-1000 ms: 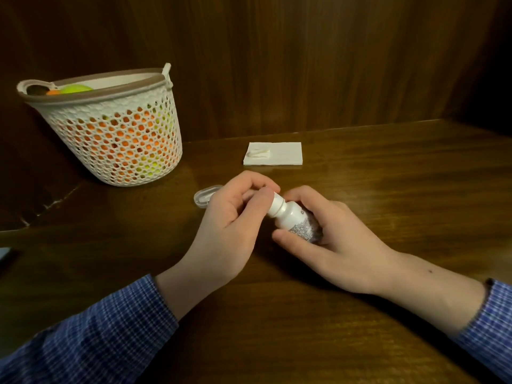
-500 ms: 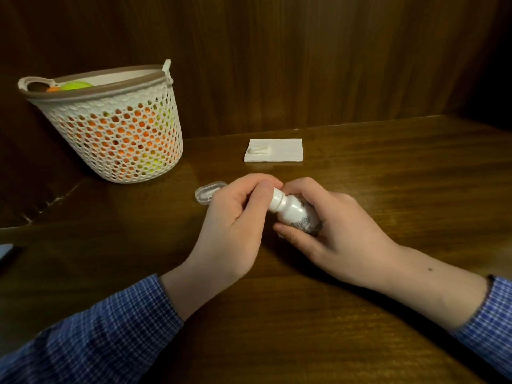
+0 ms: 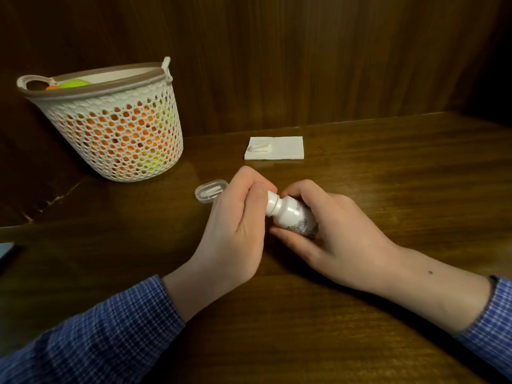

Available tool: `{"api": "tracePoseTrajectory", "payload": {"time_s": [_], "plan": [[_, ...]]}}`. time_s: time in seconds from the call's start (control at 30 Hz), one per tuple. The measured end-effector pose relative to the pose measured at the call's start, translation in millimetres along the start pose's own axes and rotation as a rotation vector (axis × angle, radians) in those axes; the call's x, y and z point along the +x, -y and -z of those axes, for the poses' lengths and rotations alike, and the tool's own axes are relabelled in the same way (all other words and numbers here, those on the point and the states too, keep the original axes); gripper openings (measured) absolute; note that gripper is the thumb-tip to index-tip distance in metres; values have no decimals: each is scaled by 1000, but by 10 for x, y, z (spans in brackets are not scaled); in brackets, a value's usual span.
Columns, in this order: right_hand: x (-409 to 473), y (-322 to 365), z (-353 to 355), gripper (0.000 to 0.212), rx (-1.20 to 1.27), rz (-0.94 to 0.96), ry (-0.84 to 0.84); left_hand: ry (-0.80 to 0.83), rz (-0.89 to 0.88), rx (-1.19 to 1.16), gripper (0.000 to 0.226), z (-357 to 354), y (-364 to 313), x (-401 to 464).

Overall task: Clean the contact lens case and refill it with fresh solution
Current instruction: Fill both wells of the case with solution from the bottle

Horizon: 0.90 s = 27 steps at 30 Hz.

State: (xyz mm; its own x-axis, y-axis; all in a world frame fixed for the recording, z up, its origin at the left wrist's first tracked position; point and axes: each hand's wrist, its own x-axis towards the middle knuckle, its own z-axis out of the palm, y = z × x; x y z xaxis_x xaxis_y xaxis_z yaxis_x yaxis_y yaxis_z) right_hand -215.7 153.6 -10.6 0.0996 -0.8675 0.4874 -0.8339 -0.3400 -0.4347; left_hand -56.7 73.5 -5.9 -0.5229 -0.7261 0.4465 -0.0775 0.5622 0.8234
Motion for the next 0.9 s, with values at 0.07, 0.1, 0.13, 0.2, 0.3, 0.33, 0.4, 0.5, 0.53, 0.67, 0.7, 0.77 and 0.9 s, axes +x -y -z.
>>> {"api": "tracePoseTrajectory", "payload": {"time_s": [0.07, 0.1, 0.13, 0.2, 0.3, 0.33, 0.4, 0.5, 0.53, 0.67, 0.7, 0.77, 0.9], "plan": [[-7, -6, -11, 40, 1, -2, -1, -46, 54, -35, 27, 4, -14, 3], [-11, -7, -15, 39, 12, -5, -1, -92, 105, -79, 28, 12, -18, 15], [-13, -9, -20, 38, 26, -10, -3, -130, 157, -126, 31, 18, -32, 30], [-14, -18, -29, 37, 41, -20, -10, -138, 262, -253, 34, 20, -64, 68], [-8, -44, -44, 34, 140, -66, -48, -32, 466, -644, 29, 44, -94, 122], [5, -50, -40, 32, 239, -110, -53, 18, 518, -772, 25, 59, -96, 136], [54, -56, -3, 32, 533, -253, -18, 131, 606, -1003, 21, 106, -102, 155], [126, -90, 92, 38, 1068, -444, 47, 255, 597, -1181, 30, 180, -83, 168], [145, -97, 125, 40, 1234, -486, 53, 281, 560, -1184, 31, 192, -83, 169], [178, -125, 171, 29, 1566, -605, 26, 305, 442, -1078, 34, 179, -74, 148], [180, -139, 162, 27, 1610, -630, 25, 299, 424, -1046, 35, 163, -70, 139], [173, -185, 150, 39, 1739, -671, 22, 282, 389, -988, 37, 120, -70, 118], [162, -269, 172, 42, 2008, -725, -36, 249, 354, -875, 42, 9, -70, 70]]}}
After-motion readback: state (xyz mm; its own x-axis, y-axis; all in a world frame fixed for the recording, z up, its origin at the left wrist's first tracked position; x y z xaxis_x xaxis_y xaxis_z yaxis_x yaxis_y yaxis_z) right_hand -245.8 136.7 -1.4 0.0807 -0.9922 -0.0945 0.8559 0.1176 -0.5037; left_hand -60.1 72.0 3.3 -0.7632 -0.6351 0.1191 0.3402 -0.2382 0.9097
